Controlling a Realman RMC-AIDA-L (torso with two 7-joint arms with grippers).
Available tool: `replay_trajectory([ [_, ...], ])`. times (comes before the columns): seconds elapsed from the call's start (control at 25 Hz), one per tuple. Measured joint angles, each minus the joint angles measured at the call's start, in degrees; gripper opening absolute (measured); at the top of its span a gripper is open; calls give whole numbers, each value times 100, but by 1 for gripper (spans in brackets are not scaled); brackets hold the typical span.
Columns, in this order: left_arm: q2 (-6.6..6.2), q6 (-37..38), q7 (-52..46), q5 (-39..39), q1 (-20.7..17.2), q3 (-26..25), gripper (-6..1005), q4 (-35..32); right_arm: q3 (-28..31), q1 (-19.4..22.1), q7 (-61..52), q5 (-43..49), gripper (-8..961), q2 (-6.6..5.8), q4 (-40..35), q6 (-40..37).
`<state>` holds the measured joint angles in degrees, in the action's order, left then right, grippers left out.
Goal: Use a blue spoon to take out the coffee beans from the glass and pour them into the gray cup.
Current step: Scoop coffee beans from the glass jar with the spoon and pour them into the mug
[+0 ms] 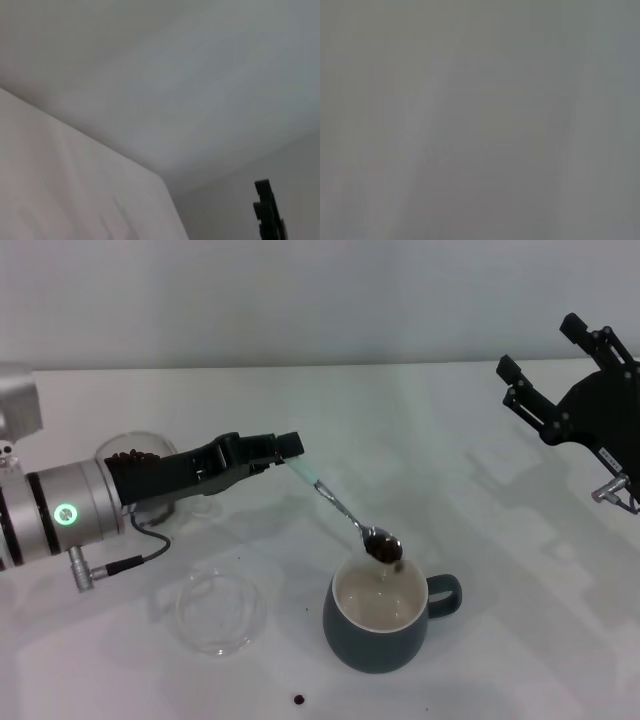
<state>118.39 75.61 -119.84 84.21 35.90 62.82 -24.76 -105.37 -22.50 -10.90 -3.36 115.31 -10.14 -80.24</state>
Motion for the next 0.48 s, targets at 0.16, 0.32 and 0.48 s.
replay_trajectory([
  [0.16, -1, 0, 59, 171, 6, 13, 146, -140, 0, -14, 0, 1, 846, 0, -32, 57],
  [0.32, -1, -8, 84, 342, 8, 12, 147, -298, 0, -45, 0, 2, 846, 0, -40, 78],
  [0.48, -1, -12, 205, 445, 76, 42, 146, -387, 0, -52, 1, 3, 846, 0, -42, 84],
])
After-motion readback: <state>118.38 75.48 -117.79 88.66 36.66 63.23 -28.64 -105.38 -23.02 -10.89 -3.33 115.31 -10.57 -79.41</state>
